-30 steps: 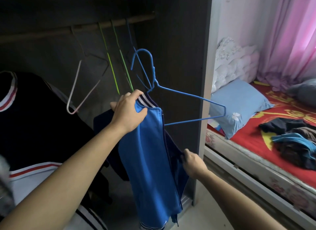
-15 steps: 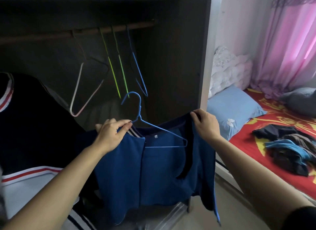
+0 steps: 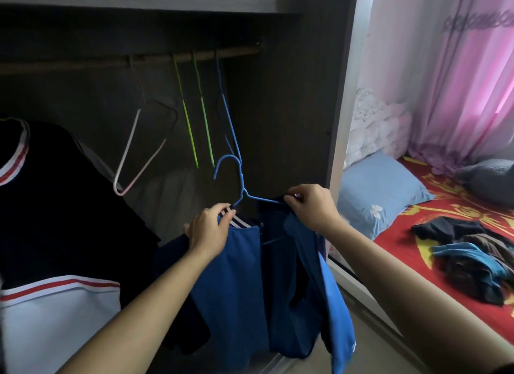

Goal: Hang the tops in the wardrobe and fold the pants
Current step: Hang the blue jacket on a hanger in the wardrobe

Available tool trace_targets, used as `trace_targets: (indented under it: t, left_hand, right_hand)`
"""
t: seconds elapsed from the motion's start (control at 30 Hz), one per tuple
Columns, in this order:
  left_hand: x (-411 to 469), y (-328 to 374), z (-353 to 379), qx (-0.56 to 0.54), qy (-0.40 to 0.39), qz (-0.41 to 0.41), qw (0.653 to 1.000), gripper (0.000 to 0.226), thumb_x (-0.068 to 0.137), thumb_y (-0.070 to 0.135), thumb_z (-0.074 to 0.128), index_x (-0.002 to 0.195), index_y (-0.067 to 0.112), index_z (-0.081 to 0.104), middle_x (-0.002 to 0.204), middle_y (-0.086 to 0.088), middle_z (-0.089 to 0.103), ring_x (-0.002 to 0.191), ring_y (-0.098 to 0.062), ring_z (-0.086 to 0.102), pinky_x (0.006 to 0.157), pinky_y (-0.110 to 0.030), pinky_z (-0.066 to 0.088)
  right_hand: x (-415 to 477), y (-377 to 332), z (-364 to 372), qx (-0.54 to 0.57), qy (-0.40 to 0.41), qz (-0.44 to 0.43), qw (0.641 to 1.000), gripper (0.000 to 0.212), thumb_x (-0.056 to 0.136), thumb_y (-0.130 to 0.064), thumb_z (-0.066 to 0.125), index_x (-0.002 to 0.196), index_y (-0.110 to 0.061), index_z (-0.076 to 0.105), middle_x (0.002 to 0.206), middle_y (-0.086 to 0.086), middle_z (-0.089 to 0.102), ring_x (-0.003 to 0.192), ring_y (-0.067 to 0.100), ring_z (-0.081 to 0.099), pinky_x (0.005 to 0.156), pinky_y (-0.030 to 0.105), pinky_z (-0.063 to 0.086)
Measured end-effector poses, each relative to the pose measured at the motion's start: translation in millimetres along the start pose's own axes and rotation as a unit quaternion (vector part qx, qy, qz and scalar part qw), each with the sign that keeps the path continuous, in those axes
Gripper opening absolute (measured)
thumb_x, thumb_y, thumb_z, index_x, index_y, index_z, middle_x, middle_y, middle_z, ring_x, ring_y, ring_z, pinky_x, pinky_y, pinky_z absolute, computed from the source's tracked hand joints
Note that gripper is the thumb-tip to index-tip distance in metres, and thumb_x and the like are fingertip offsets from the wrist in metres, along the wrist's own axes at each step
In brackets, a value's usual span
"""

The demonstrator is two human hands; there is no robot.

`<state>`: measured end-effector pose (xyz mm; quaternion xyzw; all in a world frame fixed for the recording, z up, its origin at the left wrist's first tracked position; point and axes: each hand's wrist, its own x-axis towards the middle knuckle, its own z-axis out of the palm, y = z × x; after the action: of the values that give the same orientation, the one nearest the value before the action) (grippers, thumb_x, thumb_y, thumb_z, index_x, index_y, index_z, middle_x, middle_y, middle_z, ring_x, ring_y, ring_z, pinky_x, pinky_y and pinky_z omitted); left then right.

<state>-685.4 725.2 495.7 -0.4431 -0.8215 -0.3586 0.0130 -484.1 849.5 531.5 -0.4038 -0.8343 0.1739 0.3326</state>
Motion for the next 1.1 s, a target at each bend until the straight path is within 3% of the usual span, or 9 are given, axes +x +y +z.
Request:
trace_targets:
  t: [0.17,0.27,0.4,0.5,0.6,0.67,0.77,0.9,1.1]
  left_hand:
    - [-2.1,3.6,0.7,-0.098,-0.014,-0.005,0.995,0.017,0.093,0.044,0.059,0.103,0.033,0.067,0.088,0.016,0.064,0.090,-0.011,0.059,0.096,-0.038,0.031]
    - [-1.4,1.2,3.3,-0.118,-0.020,-0.013,0.993,0.028,0.093,0.049,0.058,0.111,0.032,0.069,0.097,0.010,0.067,0.095,-0.010,0.059,0.101,-0.038,0.032]
    - [2.6,-0.2,3.3,-0.143,-0.031,-0.008,0.989,0.031,0.090,0.052,0.059,0.113,0.033,0.070,0.104,0.011,0.069,0.100,-0.010,0.061,0.104,-0.049,0.039]
    - [1.6,7.4,-3.0,-0.174,-0.019,-0.006,0.985,0.028,0.090,0.049,0.062,0.111,0.032,0.071,0.098,0.022,0.068,0.095,-0.003,0.061,0.107,-0.049,0.035]
    - [3.2,2.6,-9.7,-0.202,-0.028,-0.004,0.979,0.028,0.091,0.046,0.062,0.112,0.029,0.071,0.090,0.031,0.062,0.088,0.005,0.056,0.111,-0.048,0.033]
    - [5.5,-4.6,-14.8,-0.222,-0.036,-0.006,0.974,0.028,0.091,0.046,0.063,0.112,0.029,0.071,0.093,0.030,0.063,0.096,0.002,0.059,0.111,-0.046,0.035]
    - [8.6,-5.4,-26.5,-0.260,-0.039,-0.006,0.965,0.016,0.092,0.043,0.063,0.104,0.036,0.070,0.099,0.023,0.067,0.109,-0.005,0.060,0.105,-0.033,0.043]
    - [16.2,6.6,-49.0,-0.301,-0.019,0.017,0.953,0.012,0.096,0.029,0.060,0.087,0.033,0.067,0.089,0.006,0.069,0.087,-0.005,0.060,0.081,-0.021,0.045]
    - [32.5,8.9,-76.1,-0.229,-0.038,0.082,0.969,0.011,0.096,0.029,0.061,0.093,0.024,0.070,0.087,0.009,0.070,0.080,-0.002,0.061,0.077,-0.021,0.047]
  right_hand:
    - [-6.1,4.2,0.0,0.077,-0.062,0.120,0.988,0.038,0.089,-0.016,0.063,0.126,-0.015,0.064,0.121,0.006,0.067,0.098,0.026,0.069,0.085,0.032,0.056]
    - [-8.5,-8.7,2.3,0.282,-0.094,0.158,0.942,0.035,0.089,-0.003,0.063,0.122,-0.015,0.062,0.099,0.010,0.069,0.073,0.029,0.073,0.064,0.043,0.063]
    - [-6.9,-29.1,7.3,0.436,-0.128,0.169,0.875,0.032,0.092,0.001,0.063,0.123,-0.009,0.059,0.074,0.010,0.061,0.065,0.020,0.067,0.074,0.047,0.062]
    - [-2.7,-28.5,18.6,0.297,-0.156,0.110,0.935,0.045,0.094,-0.006,0.061,0.138,-0.008,0.051,0.079,0.005,0.070,0.079,0.024,0.070,0.085,0.048,0.059]
    - [3.8,-25.8,9.3,0.069,-0.227,0.010,0.971,0.063,0.091,-0.014,0.060,0.149,-0.007,0.037,0.110,0.001,0.073,0.113,0.021,0.063,0.100,0.036,0.048]
    - [10.3,-23.5,-0.7,-0.073,-0.240,-0.035,0.967,0.048,0.096,-0.025,0.056,0.141,-0.011,0.046,0.111,0.004,0.071,0.110,0.026,0.063,0.089,0.036,0.049]
    - [15.8,-21.0,-15.3,-0.261,-0.129,-0.114,0.950,0.037,0.100,-0.052,0.042,0.116,-0.026,0.063,0.100,0.002,0.062,0.096,0.029,0.063,0.066,0.036,0.044]
    - [21.2,-14.7,-25.3,-0.255,-0.051,-0.185,0.948,0.042,0.099,-0.056,0.038,0.109,-0.025,0.064,0.103,0.001,0.050,0.095,0.027,0.054,0.074,0.040,0.046]
    - [22.2,-12.9,-45.8,-0.154,0.034,-0.168,0.973,0.038,0.102,-0.052,0.032,0.097,-0.019,0.049,0.089,0.000,0.055,0.075,0.035,0.062,0.059,0.044,0.048]
